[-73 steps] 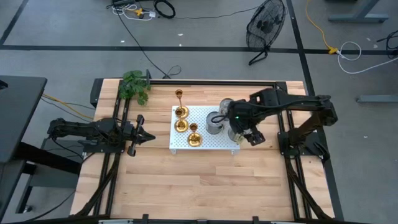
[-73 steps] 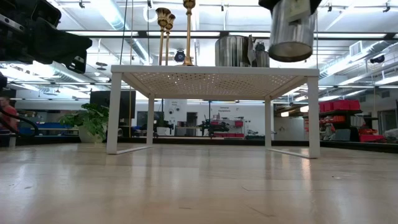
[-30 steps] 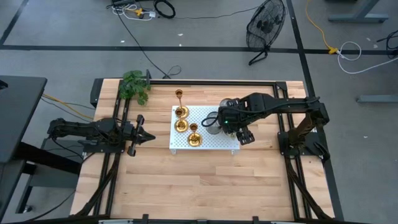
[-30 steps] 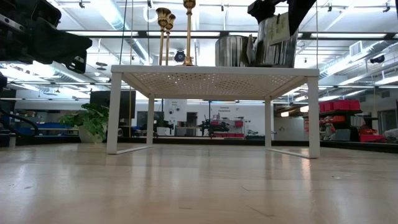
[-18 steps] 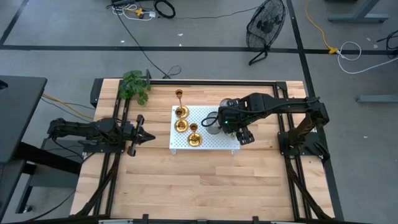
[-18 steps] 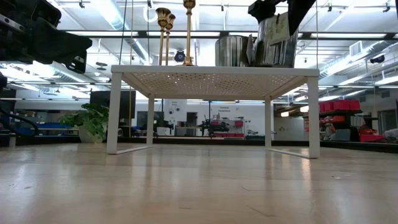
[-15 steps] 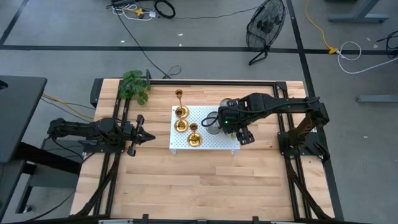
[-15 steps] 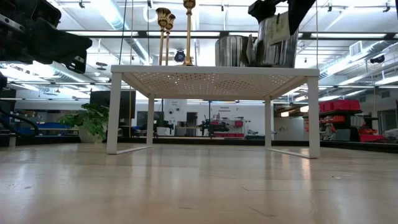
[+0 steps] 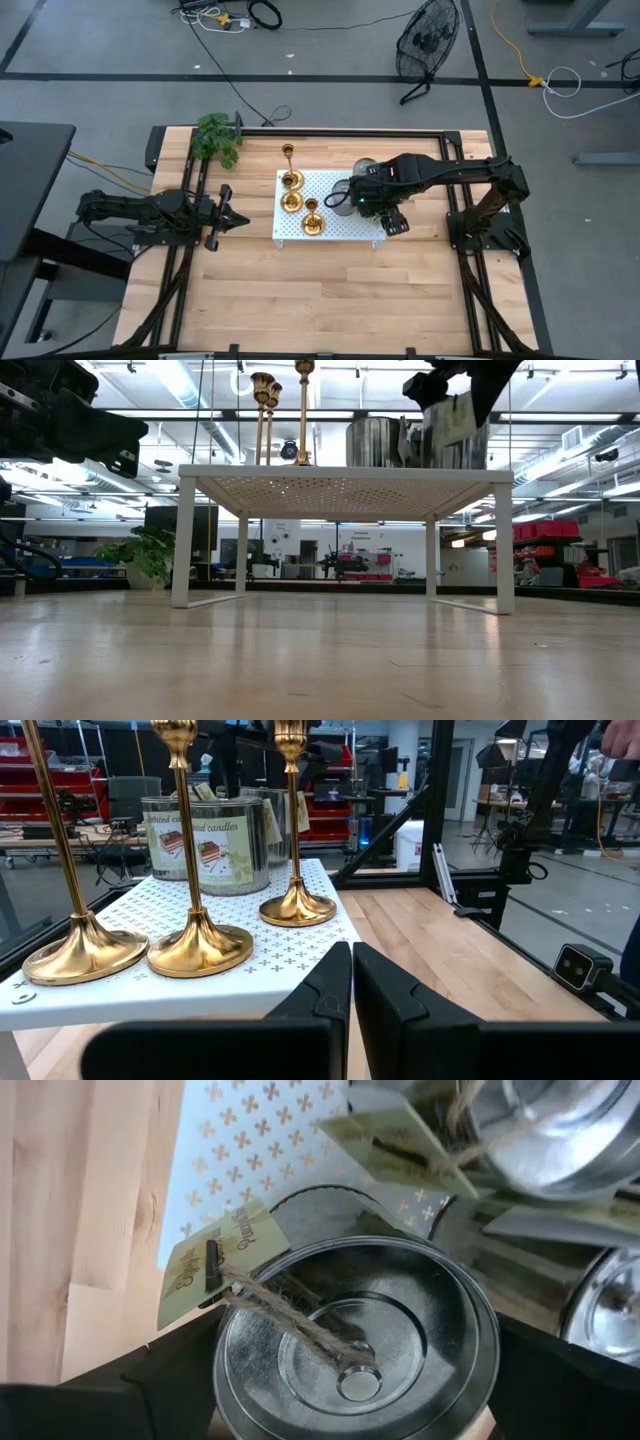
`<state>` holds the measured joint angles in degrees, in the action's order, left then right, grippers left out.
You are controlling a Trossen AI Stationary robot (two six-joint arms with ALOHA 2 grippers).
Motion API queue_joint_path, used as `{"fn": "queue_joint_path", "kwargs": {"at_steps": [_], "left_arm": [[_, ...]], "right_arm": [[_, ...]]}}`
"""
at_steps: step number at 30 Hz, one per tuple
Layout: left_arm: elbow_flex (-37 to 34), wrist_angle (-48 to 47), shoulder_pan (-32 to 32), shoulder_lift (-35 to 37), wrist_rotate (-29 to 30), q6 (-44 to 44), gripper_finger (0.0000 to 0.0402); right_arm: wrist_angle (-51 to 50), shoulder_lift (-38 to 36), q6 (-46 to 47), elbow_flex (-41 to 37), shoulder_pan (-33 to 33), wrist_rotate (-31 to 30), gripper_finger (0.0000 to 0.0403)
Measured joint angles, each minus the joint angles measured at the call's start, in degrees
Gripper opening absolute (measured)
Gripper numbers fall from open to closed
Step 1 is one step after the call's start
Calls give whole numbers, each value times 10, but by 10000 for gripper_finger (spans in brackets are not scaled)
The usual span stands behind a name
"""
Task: Pick & Place candle stick holders
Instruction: Put the metal lid scented candle on the shelf
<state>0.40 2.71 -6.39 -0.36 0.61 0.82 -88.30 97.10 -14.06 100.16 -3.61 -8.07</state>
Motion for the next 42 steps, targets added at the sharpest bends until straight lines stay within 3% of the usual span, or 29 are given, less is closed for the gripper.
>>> {"fn": "queue_joint_path", "kwargs": {"at_steps": [42], "left_arm": [[0, 0, 0, 0, 0, 0, 19]], "right_arm": [[29, 0, 1, 0, 0, 0, 392]]}}
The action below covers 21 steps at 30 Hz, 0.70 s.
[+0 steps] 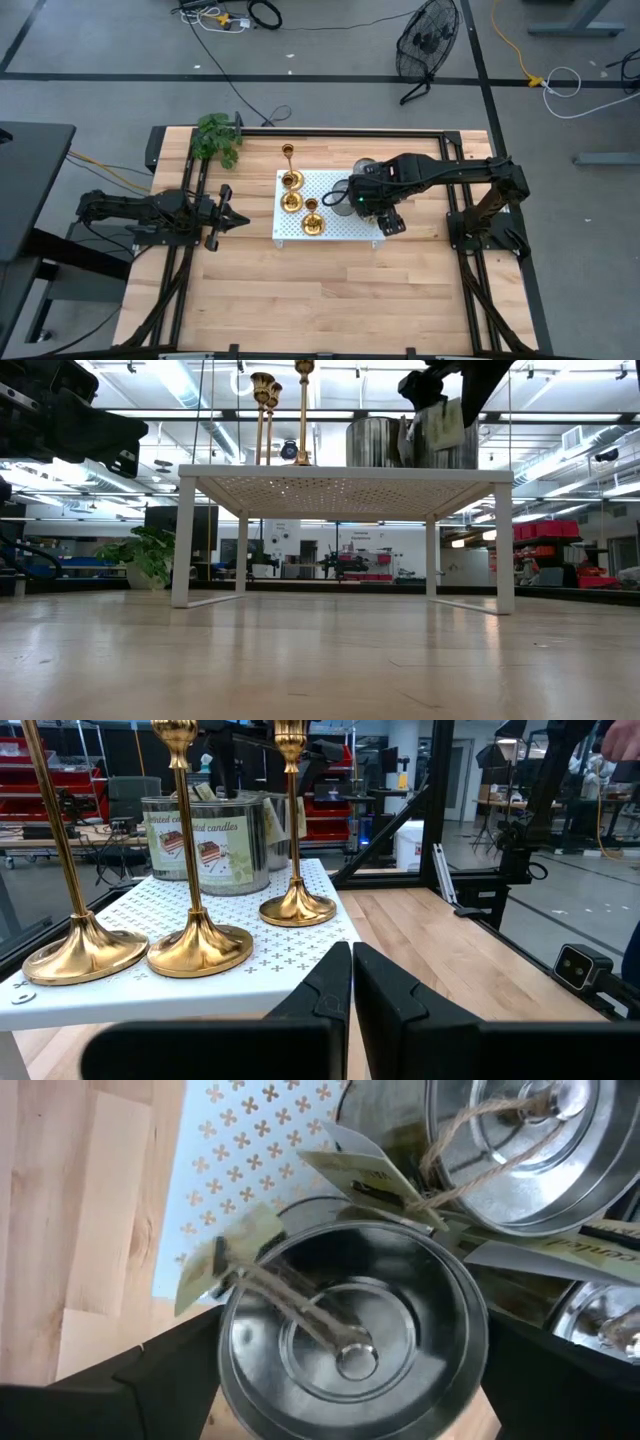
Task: Pick & Place candle stick holders
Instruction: Put the metal lid scented candle on the shelf
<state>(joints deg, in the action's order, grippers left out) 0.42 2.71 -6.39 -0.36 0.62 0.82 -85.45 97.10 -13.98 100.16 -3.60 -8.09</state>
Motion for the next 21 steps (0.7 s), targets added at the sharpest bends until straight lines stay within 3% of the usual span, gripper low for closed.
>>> {"fn": "queue_joint_path", "kwargs": {"at_steps": [21], "left_arm": [[0, 0, 0, 0, 0, 0, 19]], "right_arm": [[6, -23, 1, 10, 0, -3, 400]]}}
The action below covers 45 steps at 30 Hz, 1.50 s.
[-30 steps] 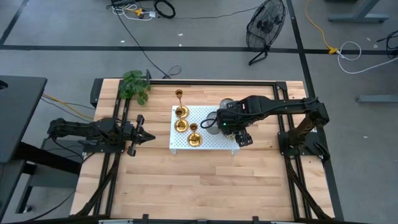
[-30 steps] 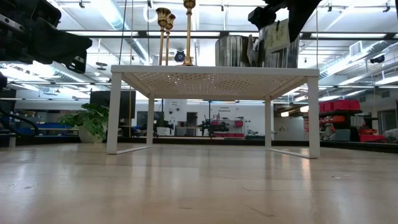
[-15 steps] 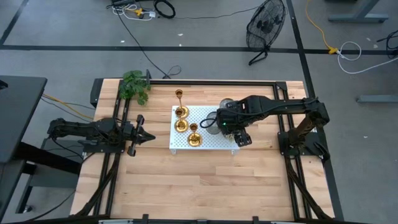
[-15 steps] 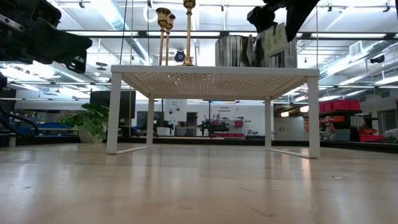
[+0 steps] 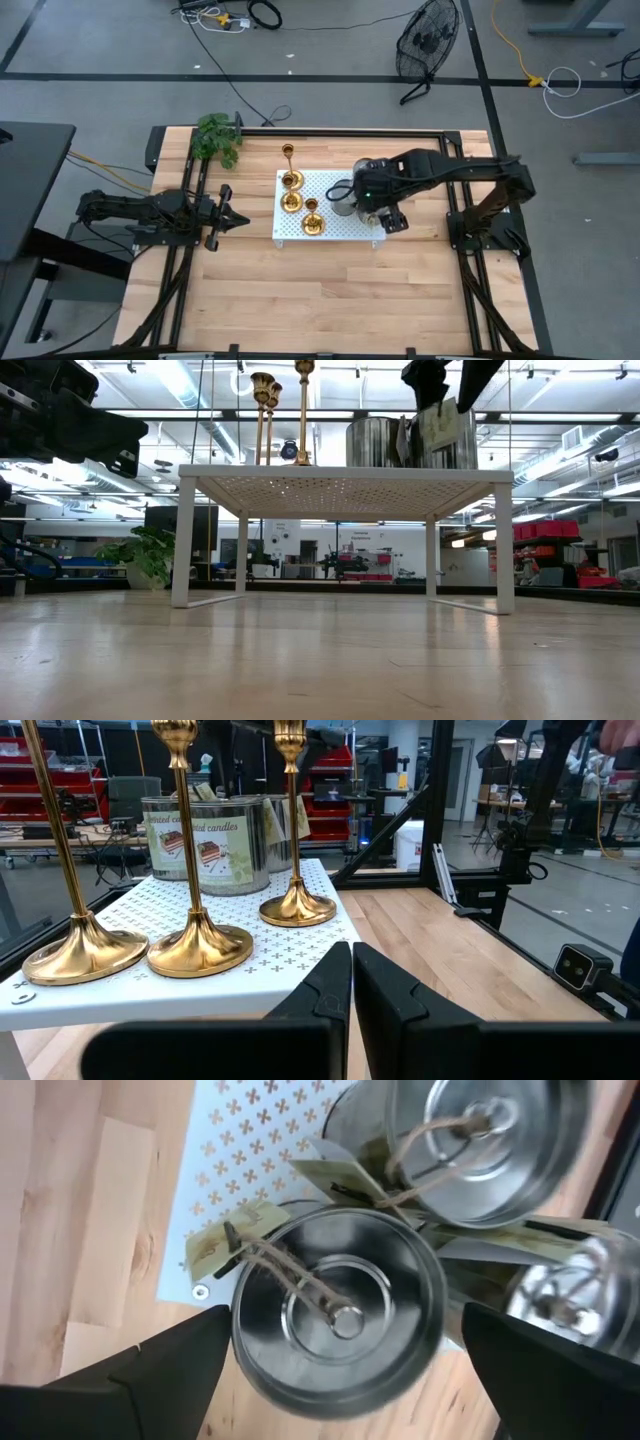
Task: Pick & Place candle stick holders
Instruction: Put the metal lid scented candle on the shelf
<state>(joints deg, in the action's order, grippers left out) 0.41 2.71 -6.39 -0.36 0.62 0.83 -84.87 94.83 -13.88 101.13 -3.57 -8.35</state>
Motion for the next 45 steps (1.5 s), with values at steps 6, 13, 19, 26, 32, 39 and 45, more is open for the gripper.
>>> {"fn": "queue_joint_path", "kwargs": {"at_steps": [6, 13, 19, 26, 32, 39, 45], "left_arm": [[0, 0, 0, 0, 0, 0, 19], [0, 0, 0, 0, 0, 0, 19], [0, 0, 0, 0, 0, 0, 19], [0, 0, 0, 0, 0, 0, 19], [0, 0, 0, 0, 0, 0, 19], [0, 0, 0, 0, 0, 0, 19], [0, 0, 0, 0, 0, 0, 19]], "right_arm": [[0, -22, 1, 4, -2, 2, 400], [3, -44, -1, 5, -25, 47, 393], [5, -47, -1, 5, -36, 122, 358], [17, -46, -1, 4, -42, 134, 301], [22, -46, -1, -20, -42, 140, 247], [24, -46, -3, -41, -42, 140, 181], [26, -46, -18, -62, -42, 140, 121]]}}
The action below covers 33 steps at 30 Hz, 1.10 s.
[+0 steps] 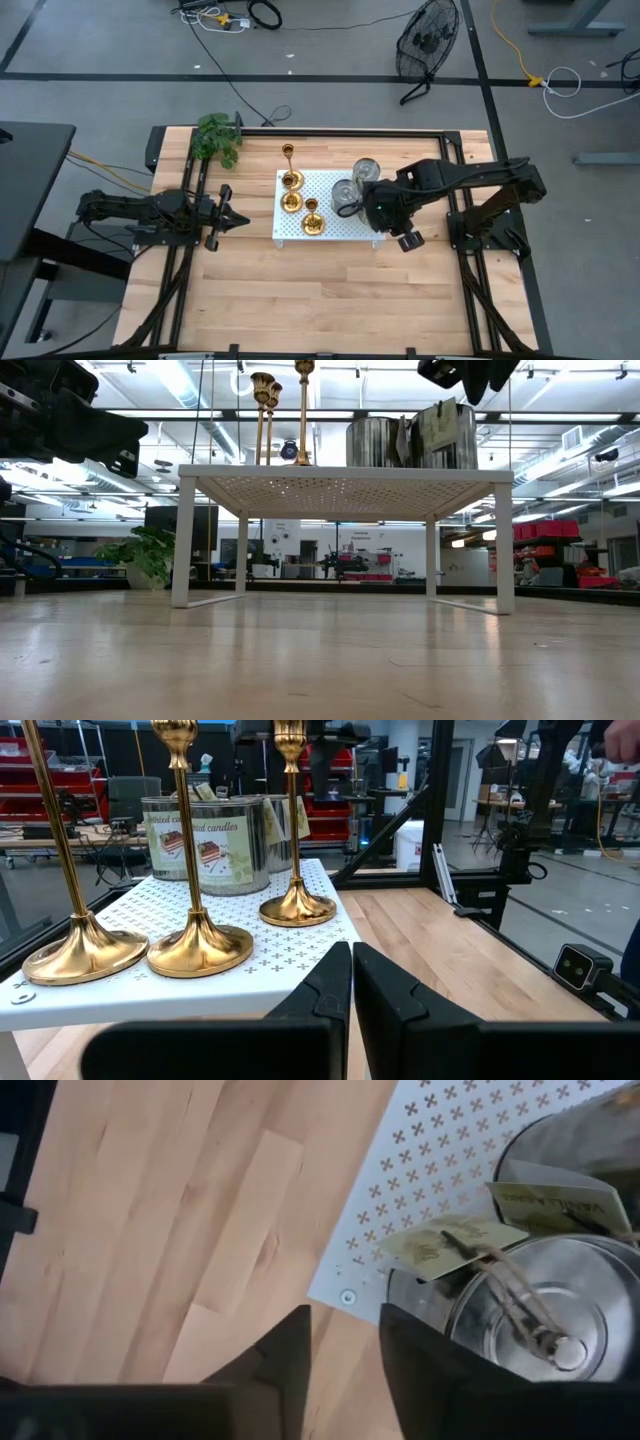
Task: Pick & Place candle stick holders
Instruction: Put the metal lid scented candle on the shelf
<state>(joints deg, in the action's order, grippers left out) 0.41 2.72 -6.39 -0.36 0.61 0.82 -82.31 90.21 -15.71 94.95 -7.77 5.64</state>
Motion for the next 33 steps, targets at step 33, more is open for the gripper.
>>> {"fn": "queue_joint_path", "kwargs": {"at_steps": [33], "left_arm": [[0, 0, 0, 0, 0, 0, 19]], "right_arm": [[41, 0, -12, -40, 1, -20, 1]]}}
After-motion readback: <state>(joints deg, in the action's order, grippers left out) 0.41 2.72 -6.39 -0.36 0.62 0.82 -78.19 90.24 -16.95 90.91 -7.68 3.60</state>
